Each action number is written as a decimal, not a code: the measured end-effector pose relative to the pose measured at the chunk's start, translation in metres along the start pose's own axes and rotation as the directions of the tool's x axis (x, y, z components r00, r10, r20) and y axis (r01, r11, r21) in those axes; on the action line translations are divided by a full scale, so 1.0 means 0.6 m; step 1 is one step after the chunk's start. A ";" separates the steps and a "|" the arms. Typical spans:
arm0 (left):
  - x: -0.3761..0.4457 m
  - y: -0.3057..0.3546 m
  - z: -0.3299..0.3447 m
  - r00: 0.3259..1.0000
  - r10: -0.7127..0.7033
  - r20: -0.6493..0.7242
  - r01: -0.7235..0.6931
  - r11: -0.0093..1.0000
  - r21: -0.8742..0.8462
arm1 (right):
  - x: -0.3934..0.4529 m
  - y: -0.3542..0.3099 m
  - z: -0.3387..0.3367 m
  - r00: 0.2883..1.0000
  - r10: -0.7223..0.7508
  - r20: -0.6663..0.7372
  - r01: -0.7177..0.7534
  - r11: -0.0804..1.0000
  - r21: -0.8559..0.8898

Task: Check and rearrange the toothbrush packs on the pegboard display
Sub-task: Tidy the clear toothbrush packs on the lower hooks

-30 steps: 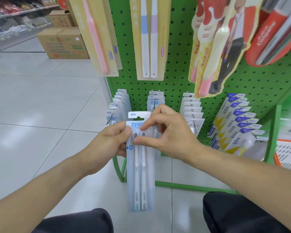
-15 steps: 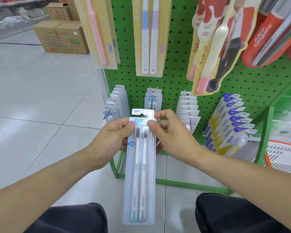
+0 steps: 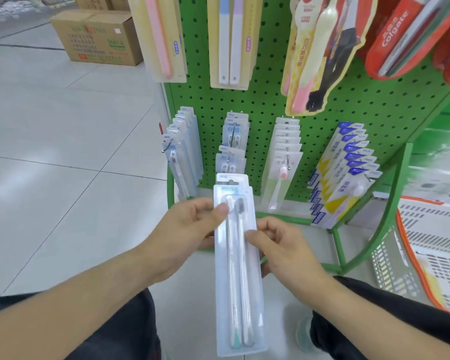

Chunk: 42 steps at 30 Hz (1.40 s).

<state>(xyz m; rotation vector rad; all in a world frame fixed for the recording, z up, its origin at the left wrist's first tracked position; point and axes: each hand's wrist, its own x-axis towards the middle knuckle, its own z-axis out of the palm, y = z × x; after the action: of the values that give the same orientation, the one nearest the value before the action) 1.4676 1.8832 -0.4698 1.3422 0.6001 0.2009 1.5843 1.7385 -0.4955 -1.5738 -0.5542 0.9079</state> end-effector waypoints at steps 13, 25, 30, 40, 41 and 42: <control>-0.090 -0.212 0.078 0.973 -0.179 -0.143 0.199 0.970 0.140 | -0.098 0.157 -0.022 0.976 0.212 0.044 -0.207 0.973 -0.099; -0.032 -0.260 0.106 0.935 -0.244 -0.256 0.276 0.956 0.098 | -0.077 0.225 -0.023 0.961 0.258 0.097 -0.243 0.960 -0.139; -0.019 -0.268 0.090 0.910 -0.217 -0.352 0.260 0.962 0.080 | -0.068 0.225 -0.015 0.930 0.340 0.141 -0.321 0.937 -0.141; 0.006 -0.290 0.099 0.915 -0.307 -0.261 0.347 0.930 0.123 | -0.065 0.239 -0.035 0.913 0.400 0.082 -0.396 0.917 -0.058; 0.007 -0.291 0.097 0.910 -0.304 -0.283 0.340 0.936 0.088 | -0.064 0.240 -0.038 0.905 0.410 0.115 -0.404 0.912 -0.067; 0.008 -0.291 0.094 0.903 -0.308 -0.299 0.336 0.941 0.047 | -0.063 0.241 -0.040 0.898 0.418 0.137 -0.410 0.908 -0.086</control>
<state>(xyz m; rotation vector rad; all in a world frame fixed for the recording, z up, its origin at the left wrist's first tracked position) 1.4658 1.7959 -0.6314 1.2949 1.0816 0.0960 1.5623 1.6648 -0.6255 -1.7149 -0.3540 1.3544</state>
